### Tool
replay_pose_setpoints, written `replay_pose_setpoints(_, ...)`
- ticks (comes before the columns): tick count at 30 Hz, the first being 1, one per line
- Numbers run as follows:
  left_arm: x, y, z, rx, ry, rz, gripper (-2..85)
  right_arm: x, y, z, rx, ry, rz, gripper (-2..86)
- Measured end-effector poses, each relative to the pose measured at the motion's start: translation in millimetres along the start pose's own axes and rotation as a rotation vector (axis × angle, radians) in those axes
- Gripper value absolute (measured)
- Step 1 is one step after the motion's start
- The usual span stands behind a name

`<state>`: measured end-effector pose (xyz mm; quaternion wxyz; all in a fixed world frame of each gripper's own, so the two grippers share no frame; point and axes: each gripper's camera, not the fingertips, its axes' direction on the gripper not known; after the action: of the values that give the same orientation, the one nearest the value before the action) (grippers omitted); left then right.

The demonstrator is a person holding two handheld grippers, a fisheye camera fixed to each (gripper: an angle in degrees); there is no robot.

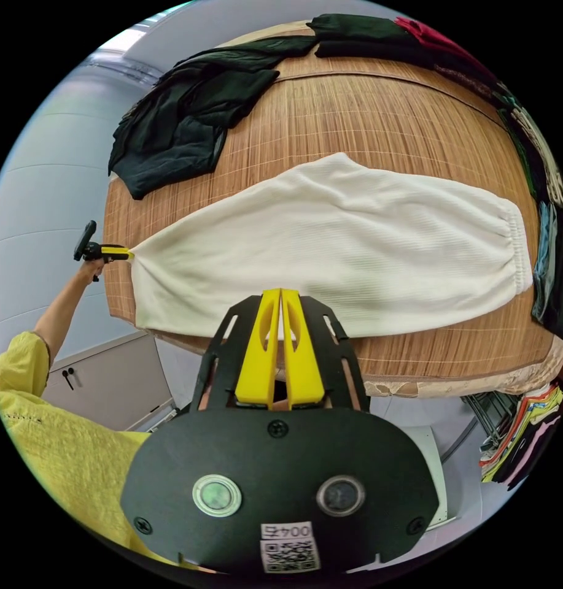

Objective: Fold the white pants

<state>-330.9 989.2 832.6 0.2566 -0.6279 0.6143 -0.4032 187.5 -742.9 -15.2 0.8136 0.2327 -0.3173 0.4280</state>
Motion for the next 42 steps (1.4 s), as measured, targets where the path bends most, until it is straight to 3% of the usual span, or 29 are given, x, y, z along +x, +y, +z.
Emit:
replay_pose_setpoints(6,-8.9,22.4,1.9,-0.025,-0.032,-0.128,1.1,2.2,6.5,3.6,0.006,-0.009,0.016,-0.7)
replay_pose_setpoints(10,8.1,74.5,-1.2,0.094,-0.034,-0.275,1.5,9.0,20.3,2.5,0.010,-0.013,0.044,-0.7)
replay_pose_setpoints(15,30.0,146.3,32.4,0.059,-0.052,-0.477,1.4,22.2,38.4,-1.9,0.018,-0.032,0.078,-0.7)
replay_pose_setpoints(25,163.6,255.2,92.9,0.286,0.344,-0.838,0.8,72.6,48.5,-5.5,0.084,-0.019,0.104,-0.7)
replay_pose_setpoints(31,275.8,229.8,99.3,0.287,0.423,-0.813,0.7,118.9,47.6,4.5,0.033,0.031,0.085,-0.7)
replay_pose_setpoints(35,332.6,197.3,87.5,0.266,0.375,-0.749,0.6,145.9,38.4,15.0,0.005,0.020,0.030,-0.7)
replay_pose_setpoints(42,366.9,153.4,62.1,0.221,0.273,-0.625,0.7,159.4,13.0,44.2,-0.012,0.015,-0.076,-0.7)
